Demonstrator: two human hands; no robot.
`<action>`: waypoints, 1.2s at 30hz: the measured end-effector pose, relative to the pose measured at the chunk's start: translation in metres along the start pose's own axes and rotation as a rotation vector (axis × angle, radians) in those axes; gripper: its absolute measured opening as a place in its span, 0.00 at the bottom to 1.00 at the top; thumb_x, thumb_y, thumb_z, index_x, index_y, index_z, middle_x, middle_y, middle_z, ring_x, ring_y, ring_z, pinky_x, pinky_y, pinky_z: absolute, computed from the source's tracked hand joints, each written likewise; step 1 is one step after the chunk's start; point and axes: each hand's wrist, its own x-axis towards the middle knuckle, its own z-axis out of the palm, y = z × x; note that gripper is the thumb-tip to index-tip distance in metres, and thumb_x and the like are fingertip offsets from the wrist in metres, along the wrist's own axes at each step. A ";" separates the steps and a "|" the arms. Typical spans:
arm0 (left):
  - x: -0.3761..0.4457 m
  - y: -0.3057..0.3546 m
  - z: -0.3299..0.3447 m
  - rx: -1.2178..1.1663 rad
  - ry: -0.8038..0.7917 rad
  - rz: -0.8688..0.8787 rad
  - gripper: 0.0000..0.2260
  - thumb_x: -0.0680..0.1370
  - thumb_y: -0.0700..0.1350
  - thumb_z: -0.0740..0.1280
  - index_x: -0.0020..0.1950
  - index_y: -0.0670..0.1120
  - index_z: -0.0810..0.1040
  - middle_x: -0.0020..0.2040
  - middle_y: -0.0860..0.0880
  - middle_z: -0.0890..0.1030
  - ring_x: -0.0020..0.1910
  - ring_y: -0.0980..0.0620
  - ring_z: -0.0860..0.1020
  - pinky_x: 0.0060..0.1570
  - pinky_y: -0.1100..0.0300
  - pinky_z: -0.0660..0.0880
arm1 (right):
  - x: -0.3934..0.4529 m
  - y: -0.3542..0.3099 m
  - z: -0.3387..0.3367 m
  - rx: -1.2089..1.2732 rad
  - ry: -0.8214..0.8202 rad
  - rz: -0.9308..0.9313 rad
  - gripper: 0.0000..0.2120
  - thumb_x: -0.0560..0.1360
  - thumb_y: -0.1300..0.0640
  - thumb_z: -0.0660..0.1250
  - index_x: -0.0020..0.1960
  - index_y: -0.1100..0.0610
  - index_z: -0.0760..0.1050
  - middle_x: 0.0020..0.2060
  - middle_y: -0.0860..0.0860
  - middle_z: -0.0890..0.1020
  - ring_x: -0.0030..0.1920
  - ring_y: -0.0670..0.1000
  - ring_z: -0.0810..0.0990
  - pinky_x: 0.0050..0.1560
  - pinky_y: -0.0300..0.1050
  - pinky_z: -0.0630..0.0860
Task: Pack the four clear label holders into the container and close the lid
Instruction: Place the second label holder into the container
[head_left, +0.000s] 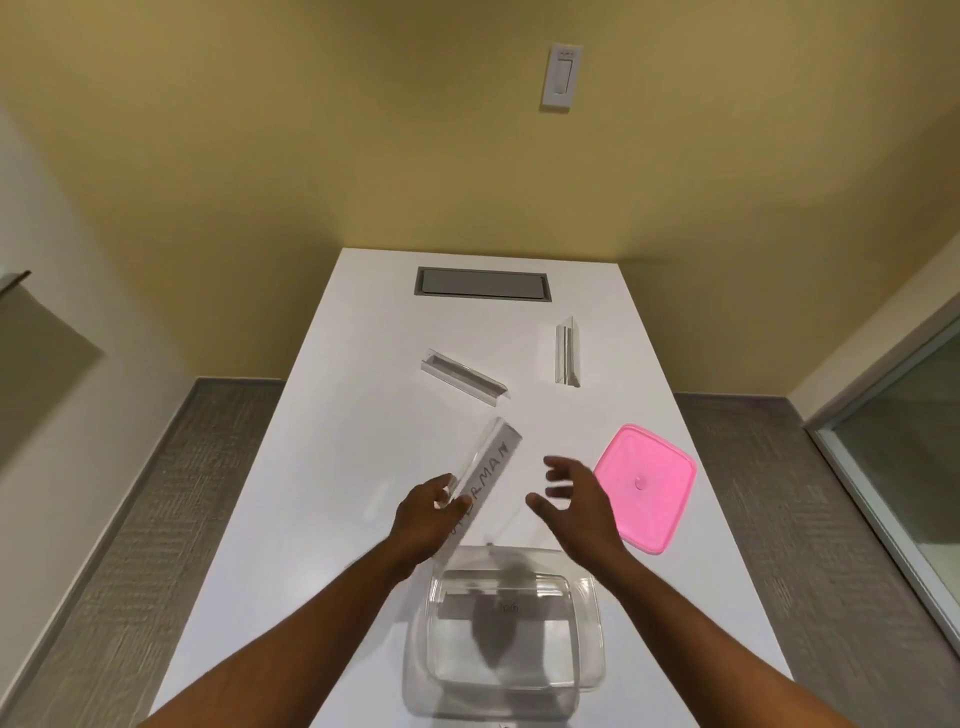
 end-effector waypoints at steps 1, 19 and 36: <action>-0.001 -0.003 -0.001 0.075 -0.023 0.021 0.03 0.78 0.55 0.68 0.50 0.64 0.76 0.52 0.53 0.80 0.56 0.47 0.79 0.57 0.49 0.77 | 0.002 0.000 -0.003 -0.103 0.030 -0.098 0.29 0.73 0.55 0.78 0.71 0.51 0.71 0.62 0.48 0.76 0.56 0.46 0.79 0.53 0.43 0.78; -0.019 -0.054 0.018 0.663 -0.312 0.283 0.22 0.79 0.55 0.67 0.73 0.55 0.71 0.70 0.54 0.75 0.68 0.53 0.71 0.66 0.56 0.70 | -0.033 0.059 -0.010 -0.699 -0.271 -0.342 0.22 0.73 0.46 0.74 0.67 0.41 0.79 0.65 0.40 0.82 0.67 0.48 0.79 0.62 0.45 0.76; -0.025 -0.087 0.042 1.065 -0.217 0.394 0.26 0.78 0.35 0.59 0.74 0.54 0.66 0.67 0.54 0.79 0.64 0.50 0.78 0.78 0.44 0.34 | -0.041 0.103 0.023 -0.882 -0.406 -0.201 0.24 0.79 0.56 0.65 0.74 0.44 0.72 0.69 0.43 0.79 0.67 0.52 0.78 0.60 0.46 0.76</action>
